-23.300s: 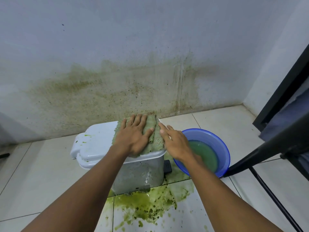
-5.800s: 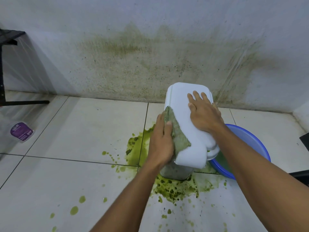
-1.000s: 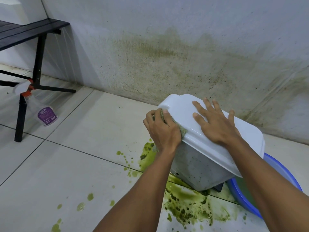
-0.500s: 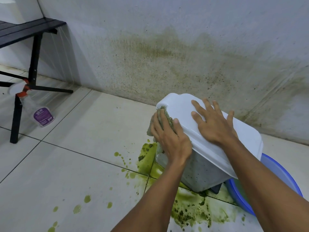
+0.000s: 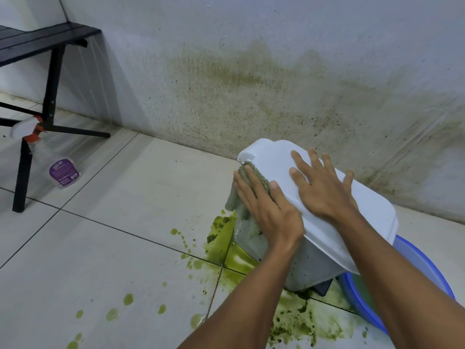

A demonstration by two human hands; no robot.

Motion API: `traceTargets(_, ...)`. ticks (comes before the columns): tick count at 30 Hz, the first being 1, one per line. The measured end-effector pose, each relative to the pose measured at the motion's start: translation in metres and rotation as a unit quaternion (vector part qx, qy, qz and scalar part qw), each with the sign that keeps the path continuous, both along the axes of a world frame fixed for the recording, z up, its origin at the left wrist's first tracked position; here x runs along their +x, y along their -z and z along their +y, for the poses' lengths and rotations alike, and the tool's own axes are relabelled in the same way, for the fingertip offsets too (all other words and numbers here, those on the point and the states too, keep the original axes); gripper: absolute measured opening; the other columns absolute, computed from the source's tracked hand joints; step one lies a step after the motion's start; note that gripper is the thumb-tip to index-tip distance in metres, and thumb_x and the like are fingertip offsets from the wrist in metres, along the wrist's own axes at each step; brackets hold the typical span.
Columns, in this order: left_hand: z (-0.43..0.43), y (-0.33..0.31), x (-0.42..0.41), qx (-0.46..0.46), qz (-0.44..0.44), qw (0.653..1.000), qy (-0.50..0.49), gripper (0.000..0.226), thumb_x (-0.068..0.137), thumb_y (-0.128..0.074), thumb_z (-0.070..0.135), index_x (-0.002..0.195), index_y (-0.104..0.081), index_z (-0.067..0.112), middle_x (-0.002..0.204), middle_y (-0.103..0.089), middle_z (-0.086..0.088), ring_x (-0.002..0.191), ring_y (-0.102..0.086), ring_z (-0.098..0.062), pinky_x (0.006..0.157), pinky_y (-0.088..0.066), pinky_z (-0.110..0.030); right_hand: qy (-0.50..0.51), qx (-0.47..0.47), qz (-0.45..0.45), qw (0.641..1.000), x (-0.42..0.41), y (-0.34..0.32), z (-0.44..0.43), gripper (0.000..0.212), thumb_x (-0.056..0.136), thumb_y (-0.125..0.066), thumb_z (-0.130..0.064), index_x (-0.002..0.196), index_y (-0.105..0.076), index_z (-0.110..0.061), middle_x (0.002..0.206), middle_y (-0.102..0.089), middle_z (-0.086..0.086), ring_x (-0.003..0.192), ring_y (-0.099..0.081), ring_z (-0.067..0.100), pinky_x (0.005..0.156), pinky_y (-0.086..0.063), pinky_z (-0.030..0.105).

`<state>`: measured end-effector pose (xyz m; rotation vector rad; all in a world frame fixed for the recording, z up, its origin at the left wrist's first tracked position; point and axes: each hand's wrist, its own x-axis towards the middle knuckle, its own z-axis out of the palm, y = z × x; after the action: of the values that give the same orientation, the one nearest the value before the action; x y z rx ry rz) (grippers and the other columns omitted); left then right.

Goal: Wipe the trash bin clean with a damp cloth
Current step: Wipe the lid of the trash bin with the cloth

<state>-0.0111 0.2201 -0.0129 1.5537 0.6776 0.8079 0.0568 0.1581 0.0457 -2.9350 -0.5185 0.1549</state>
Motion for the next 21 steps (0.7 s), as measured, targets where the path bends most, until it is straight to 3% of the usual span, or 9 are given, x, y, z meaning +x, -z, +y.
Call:
traceTargets(2,0.011,-0.003,0.007,-0.016,0.013,1.000,-0.006,0.059,0.107,-0.027,0.043,0.163,-0.020,0.026,0.171,-0.002,0.011,0.156,0.000,-0.006,0.127,-0.011,-0.039,-0.002,-0.001,-0.002,1.000,0.000,0.000,-0.001,0.054,0.103,-0.012,-0.060,0.155,-0.003,-0.052,0.169,0.005,-0.012,0.155,0.010,0.016,0.117,0.008,0.067)
traceTargets(6,0.042,-0.009,0.023,-0.052,0.024,0.998,-0.016,0.049,0.106,-0.024,0.042,0.146,-0.048,0.026,0.160,-0.038,0.003,0.149,-0.031,-0.018,0.120,-0.030,-0.048,-0.003,-0.004,0.000,1.000,0.001,0.001,-0.001,0.054,0.103,-0.011,-0.060,0.156,-0.002,-0.051,0.169,0.006,-0.010,0.156,0.010,0.018,0.116,0.008,0.068)
traceTargets(8,0.036,-0.008,0.016,-0.036,0.024,0.999,-0.008,0.050,0.107,-0.024,0.042,0.152,-0.042,0.026,0.163,-0.032,0.003,0.151,-0.027,-0.017,0.122,-0.028,-0.046,0.000,-0.007,0.001,1.000,0.001,0.000,-0.001,0.054,0.103,-0.011,-0.060,0.156,-0.002,-0.051,0.169,0.006,-0.010,0.156,0.010,0.018,0.116,0.008,0.068)
traceTargets(12,0.022,-0.001,0.009,-0.005,0.030,0.999,0.018,0.061,0.106,-0.023,0.048,0.163,-0.016,0.026,0.171,0.001,0.011,0.157,-0.002,-0.009,0.127,-0.014,-0.042,0.004,-0.008,0.012,1.000,0.000,-0.001,0.003,0.056,0.102,-0.011,-0.061,0.156,-0.001,-0.050,0.169,0.008,-0.011,0.156,0.011,0.018,0.116,0.009,0.067)
traceTargets(15,0.037,-0.007,0.017,-0.004,0.050,0.998,0.044,0.055,0.109,-0.025,0.042,0.162,-0.020,0.027,0.172,-0.002,0.008,0.157,-0.003,-0.011,0.127,-0.012,-0.042,-0.052,-0.012,0.059,0.997,0.008,-0.014,-0.013,0.061,0.101,-0.018,-0.065,0.156,0.001,-0.049,0.167,0.011,-0.014,0.155,0.011,0.016,0.119,0.006,0.060)
traceTargets(18,0.051,-0.010,0.019,0.011,0.067,0.995,0.074,0.052,0.111,-0.027,0.037,0.162,-0.024,0.026,0.172,-0.006,0.005,0.157,-0.005,-0.010,0.128,-0.010,-0.038,-0.138,-0.006,0.080,0.987,0.016,-0.026,-0.068,0.063,0.094,-0.024,-0.075,0.151,-0.003,-0.059,0.165,0.008,-0.022,0.155,0.004,0.011,0.124,-0.003,0.048)
traceTargets(21,0.046,-0.013,0.016,0.017,0.071,0.995,0.072,0.052,0.111,-0.026,0.037,0.162,-0.023,0.027,0.172,-0.005,0.007,0.156,-0.006,-0.009,0.125,-0.010,-0.033,-0.119,0.025,0.049,0.991,0.002,-0.020,-0.104,0.063,0.085,-0.014,-0.085,0.145,-0.002,-0.070,0.165,0.003,-0.027,0.155,-0.007,0.012,0.124,-0.012,0.051)
